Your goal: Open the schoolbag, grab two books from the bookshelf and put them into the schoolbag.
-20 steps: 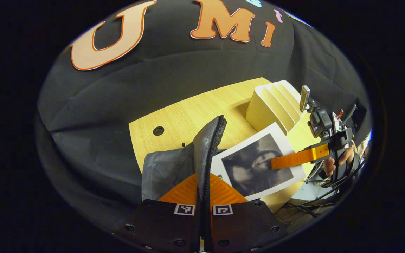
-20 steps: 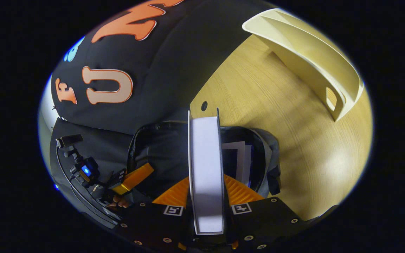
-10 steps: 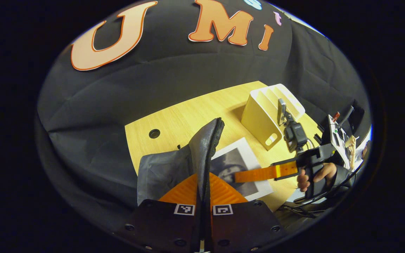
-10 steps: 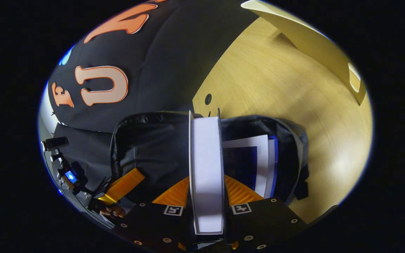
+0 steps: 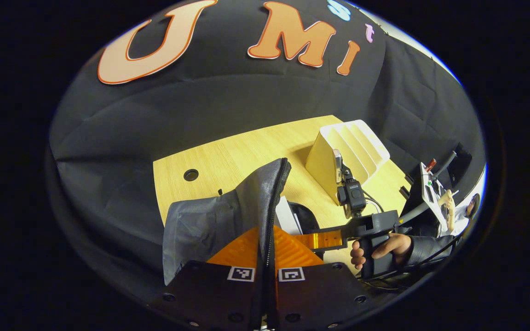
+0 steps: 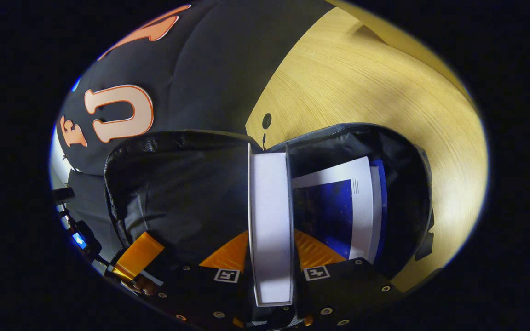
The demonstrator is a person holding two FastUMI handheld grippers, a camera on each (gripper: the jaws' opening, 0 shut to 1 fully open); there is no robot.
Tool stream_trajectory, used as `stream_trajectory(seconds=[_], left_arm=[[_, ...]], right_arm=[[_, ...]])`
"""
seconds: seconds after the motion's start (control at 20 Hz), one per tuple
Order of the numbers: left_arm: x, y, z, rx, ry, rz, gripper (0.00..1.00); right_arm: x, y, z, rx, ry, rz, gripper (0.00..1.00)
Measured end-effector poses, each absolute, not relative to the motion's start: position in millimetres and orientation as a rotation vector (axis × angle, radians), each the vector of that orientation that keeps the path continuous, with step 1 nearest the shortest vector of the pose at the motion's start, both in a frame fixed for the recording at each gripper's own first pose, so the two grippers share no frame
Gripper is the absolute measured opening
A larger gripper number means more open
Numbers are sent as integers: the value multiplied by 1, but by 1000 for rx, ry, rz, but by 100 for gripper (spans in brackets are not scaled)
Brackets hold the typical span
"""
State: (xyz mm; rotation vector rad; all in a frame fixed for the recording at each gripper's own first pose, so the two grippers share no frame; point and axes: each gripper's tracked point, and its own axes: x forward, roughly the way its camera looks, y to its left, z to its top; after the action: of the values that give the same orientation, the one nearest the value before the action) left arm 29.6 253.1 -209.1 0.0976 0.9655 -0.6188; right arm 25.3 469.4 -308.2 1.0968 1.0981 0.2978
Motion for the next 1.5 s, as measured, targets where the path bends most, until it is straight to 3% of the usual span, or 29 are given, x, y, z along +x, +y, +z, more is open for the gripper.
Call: stream_trajectory(seconds=[0.05, 0.1, 0.15, 0.2, 0.25, 0.3, 0.4, 0.45, 0.55, 0.75, 1.0, 1.05, 1.2, 1.25, 1.3, 1.35, 1.4, 1.5], left_arm=[[30, 255, -210, 91, 962, -608, 7], [28, 255, -211, 81, 965, -598, 5], [26, 255, -214, 73, 966, -586, 2], [24, 254, -216, 69, 968, -574, 5], [23, 252, -218, 69, 969, -561, 5], [21, 250, -220, 77, 971, -547, 5], [16, 245, -223, 91, 976, -511, 5], [15, 242, -226, 89, 981, -489, 5], [8, 235, -232, 73, 1002, -449, 5], [-13, 206, -239, 25, 1029, -426, 13], [-32, 161, -246, 11, 1033, -405, 44], [-34, 152, -244, 5, 1024, -402, 46], [-43, 114, -239, -24, 990, -411, 52], [-45, 100, -235, -30, 976, -413, 66], [-47, 87, -234, -32, 964, -412, 73], [-50, 75, -234, -36, 952, -410, 91], [-52, 64, -232, -38, 939, -405, 96], [-51, 43, -225, -44, 901, -387, 96]], right_arm=[[23, 464, -311, 1051, 1108, 286, 39], [19, 460, -314, 1017, 1120, 279, 29], [17, 456, -315, 998, 1135, 279, 46], [15, 453, -316, 975, 1145, 277, 47], [12, 448, -318, 940, 1153, 276, 34], [8, 439, -320, 905, 1157, 280, 50], [1, 427, -318, 856, 1166, 299, 60], [0, 422, -313, 856, 1164, 321, 70], [-3, 411, -301, 840, 1158, 347, 77], [-9, 368, -288, 773, 1118, 358, 80], [-24, 310, -269, 668, 1065, 369, 93], [-26, 298, -265, 641, 1052, 374, 97], [-30, 255, -249, 566, 1002, 364, 98], [-32, 240, -244, 548, 984, 361, 98], [-33, 228, -237, 533, 968, 357, 98], [-33, 214, -232, 518, 952, 351, 98], [-33, 201, -228, 503, 934, 344, 98], [-30, 176, -217, 472, 885, 331, 98]])
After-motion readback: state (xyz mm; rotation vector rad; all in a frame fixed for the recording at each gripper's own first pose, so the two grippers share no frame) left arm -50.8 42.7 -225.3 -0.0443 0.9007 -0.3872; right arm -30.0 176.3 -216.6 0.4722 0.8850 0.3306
